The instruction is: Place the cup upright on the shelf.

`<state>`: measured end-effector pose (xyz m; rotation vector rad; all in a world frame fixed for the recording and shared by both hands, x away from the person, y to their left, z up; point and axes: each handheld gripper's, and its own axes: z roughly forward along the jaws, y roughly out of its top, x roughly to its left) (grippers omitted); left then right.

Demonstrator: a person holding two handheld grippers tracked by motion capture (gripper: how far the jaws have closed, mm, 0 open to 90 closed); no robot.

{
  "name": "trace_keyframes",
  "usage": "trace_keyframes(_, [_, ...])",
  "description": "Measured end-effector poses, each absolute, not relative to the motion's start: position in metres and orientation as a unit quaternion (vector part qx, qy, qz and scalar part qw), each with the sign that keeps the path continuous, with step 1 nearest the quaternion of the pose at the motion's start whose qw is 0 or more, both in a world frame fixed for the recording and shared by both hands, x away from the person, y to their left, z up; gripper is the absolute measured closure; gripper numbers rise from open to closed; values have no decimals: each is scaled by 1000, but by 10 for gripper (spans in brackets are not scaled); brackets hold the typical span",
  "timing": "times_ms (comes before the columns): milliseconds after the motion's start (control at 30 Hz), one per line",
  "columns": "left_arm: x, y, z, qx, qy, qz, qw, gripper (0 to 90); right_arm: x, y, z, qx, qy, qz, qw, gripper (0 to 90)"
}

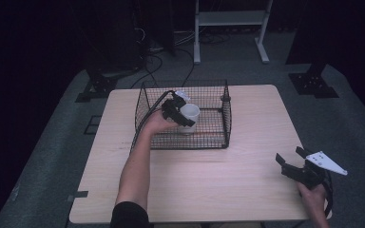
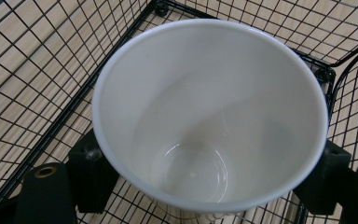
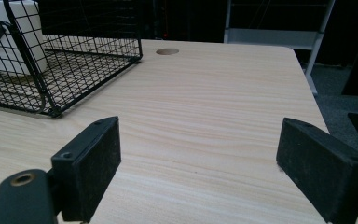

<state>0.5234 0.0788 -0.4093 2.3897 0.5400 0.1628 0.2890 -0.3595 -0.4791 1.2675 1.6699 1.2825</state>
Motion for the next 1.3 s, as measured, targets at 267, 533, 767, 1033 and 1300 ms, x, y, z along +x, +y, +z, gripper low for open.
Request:
trace_keyframes(267, [522, 81, -409, 921, 199, 65, 330, 208, 289, -360, -479, 487, 640, 491, 334, 130])
trace_keyframes(533, [521, 81, -408, 921, 200, 67, 328, 191, 290, -360, -479, 487, 640, 491, 335, 129])
trace_keyframes(767, [519, 80, -405, 920, 199, 74, 329, 169, 290, -360, -479, 487, 640, 491, 334, 129])
trace_keyframes(1033, [515, 79, -399, 918, 202, 82, 332, 91, 289, -359, -479, 486, 640, 491, 335, 129])
trace_keyframes(1300, [512, 84, -392, 914, 204, 89, 340, 76, 290, -360, -479, 487, 640, 491, 335, 129])
